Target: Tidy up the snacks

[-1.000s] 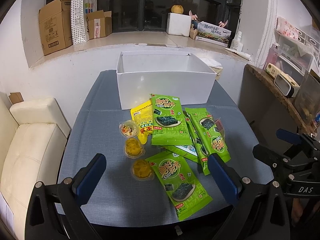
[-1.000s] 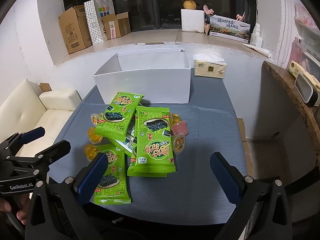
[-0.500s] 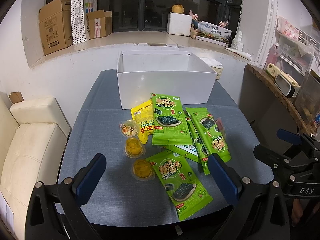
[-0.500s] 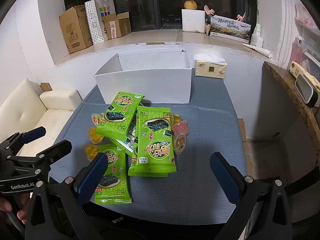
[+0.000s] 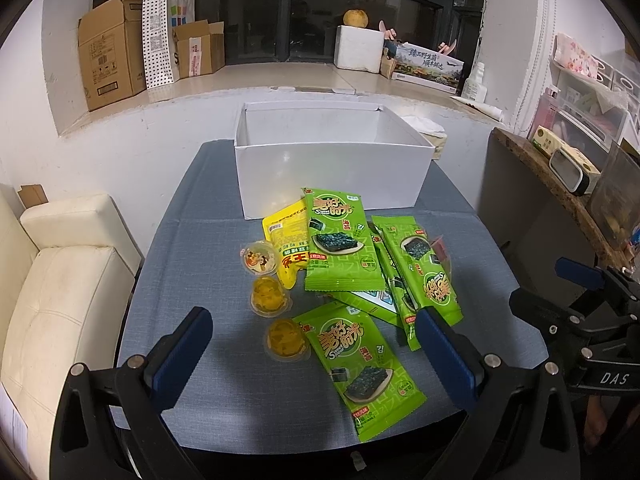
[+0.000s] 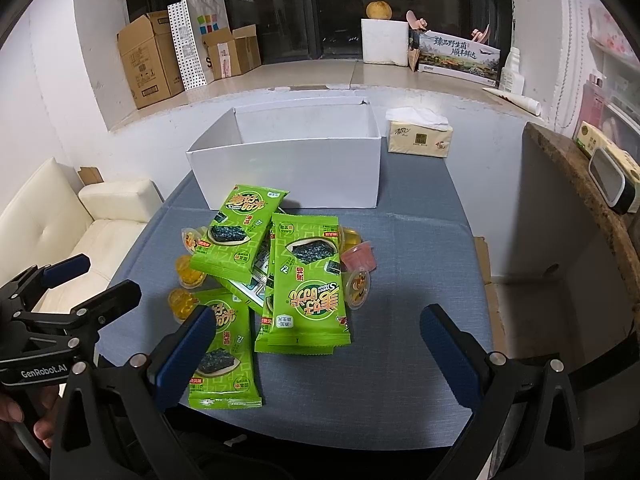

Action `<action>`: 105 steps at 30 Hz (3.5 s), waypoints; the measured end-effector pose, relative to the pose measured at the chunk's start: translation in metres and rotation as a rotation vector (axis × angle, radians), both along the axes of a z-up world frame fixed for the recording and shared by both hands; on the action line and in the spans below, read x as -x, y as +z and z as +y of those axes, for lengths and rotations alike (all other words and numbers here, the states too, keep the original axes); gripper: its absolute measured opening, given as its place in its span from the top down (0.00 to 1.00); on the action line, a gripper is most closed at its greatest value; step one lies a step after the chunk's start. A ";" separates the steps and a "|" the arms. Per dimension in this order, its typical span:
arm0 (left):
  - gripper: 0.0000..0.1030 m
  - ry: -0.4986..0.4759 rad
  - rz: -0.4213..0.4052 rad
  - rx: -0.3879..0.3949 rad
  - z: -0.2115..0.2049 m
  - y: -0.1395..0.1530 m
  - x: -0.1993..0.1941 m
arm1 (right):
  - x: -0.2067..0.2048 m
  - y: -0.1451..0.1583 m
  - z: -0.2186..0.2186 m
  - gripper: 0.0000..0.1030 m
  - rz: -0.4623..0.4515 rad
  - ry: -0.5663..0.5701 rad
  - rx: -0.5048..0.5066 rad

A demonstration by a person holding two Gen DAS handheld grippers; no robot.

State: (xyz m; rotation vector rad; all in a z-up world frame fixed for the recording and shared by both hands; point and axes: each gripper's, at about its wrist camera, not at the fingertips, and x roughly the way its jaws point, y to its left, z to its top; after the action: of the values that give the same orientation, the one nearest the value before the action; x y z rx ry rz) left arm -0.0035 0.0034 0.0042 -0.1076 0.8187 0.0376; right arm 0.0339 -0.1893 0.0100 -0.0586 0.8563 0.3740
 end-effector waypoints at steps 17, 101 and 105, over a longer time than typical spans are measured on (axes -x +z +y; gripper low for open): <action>0.00 0.010 0.003 0.007 0.007 -0.002 -0.001 | -0.026 -0.012 0.003 0.00 0.026 -0.007 0.005; 0.88 -0.002 -0.188 0.054 0.064 0.091 -0.206 | -0.171 0.063 0.021 0.31 -0.082 0.100 -0.251; 0.88 0.027 -0.161 0.066 0.083 0.086 -0.251 | -0.238 0.055 0.048 0.31 -0.047 0.087 -0.230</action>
State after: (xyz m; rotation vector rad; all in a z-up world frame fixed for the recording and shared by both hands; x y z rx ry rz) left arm 0.2479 0.0864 0.0902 -0.1821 0.6575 0.0270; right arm 0.2716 -0.1416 0.0650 0.1086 0.7615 0.5487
